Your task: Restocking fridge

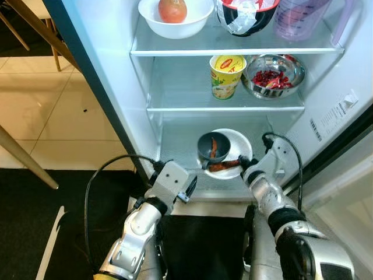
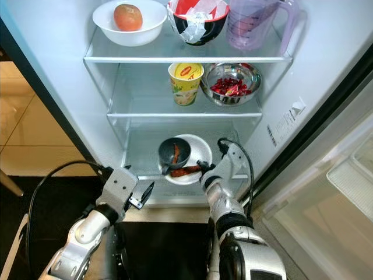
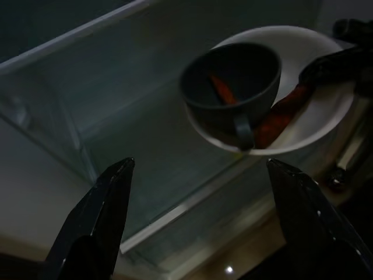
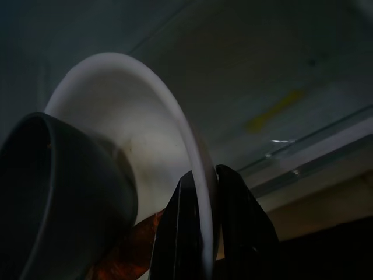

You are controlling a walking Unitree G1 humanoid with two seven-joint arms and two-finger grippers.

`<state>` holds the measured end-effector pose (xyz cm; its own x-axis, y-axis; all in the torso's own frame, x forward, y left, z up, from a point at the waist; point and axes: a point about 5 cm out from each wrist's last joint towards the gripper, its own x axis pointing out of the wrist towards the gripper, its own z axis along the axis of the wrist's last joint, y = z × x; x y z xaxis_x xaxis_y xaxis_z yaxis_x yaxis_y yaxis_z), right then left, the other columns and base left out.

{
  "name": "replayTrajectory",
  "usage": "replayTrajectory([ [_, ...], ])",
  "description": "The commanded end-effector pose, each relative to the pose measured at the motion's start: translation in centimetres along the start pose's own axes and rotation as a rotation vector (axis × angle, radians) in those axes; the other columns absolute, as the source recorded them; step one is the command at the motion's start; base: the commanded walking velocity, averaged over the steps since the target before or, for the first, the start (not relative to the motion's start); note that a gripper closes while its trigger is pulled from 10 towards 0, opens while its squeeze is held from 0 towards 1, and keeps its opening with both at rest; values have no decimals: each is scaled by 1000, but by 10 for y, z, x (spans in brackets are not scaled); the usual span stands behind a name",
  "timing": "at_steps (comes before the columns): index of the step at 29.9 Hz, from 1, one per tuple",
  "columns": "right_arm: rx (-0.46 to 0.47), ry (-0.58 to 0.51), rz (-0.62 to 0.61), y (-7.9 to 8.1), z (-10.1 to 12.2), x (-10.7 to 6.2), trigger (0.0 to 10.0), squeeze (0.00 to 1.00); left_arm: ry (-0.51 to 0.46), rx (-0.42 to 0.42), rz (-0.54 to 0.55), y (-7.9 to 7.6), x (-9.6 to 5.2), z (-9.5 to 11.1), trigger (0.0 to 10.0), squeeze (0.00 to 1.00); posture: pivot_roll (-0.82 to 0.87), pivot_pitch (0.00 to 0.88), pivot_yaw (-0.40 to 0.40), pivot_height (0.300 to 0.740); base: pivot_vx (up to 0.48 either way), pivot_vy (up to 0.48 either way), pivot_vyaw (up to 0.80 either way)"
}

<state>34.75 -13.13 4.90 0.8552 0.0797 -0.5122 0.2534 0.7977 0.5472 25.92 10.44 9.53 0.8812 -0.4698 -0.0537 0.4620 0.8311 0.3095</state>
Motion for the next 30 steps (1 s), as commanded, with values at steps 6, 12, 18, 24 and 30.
replayTrajectory([
  [6, 145, -31, -90, -13, 10, 0, 10000, 0, -18, -14, -11, -6, -1, 14, 10000, 0, 178, 316, -8, 516, 0, 0, 0],
  [12, 178, -67, -118, -19, 18, 0, 10000, 0, -11, 54, -30, -2, -4, 14, 10000, 0, 214, 371, 10, 516, 0, 0, 0],
  [18, 116, -111, -129, -22, 30, -1, 10000, 0, 19, 81, -12, 11, -15, 15, 10000, 0, 248, 421, 33, 516, 0, 0, 0],
  [24, 173, -165, -148, -23, 47, -2, 10000, 0, 44, 69, 3, 12, -30, 19, 10000, 0, 293, 481, 48, 516, 0, 0, 0],
  [30, 185, -212, -180, -27, 64, -4, 10000, 0, 65, 57, 7, 9, -45, 23, 10000, 0, 326, 519, 53, 516, 0, 0, 0],
])
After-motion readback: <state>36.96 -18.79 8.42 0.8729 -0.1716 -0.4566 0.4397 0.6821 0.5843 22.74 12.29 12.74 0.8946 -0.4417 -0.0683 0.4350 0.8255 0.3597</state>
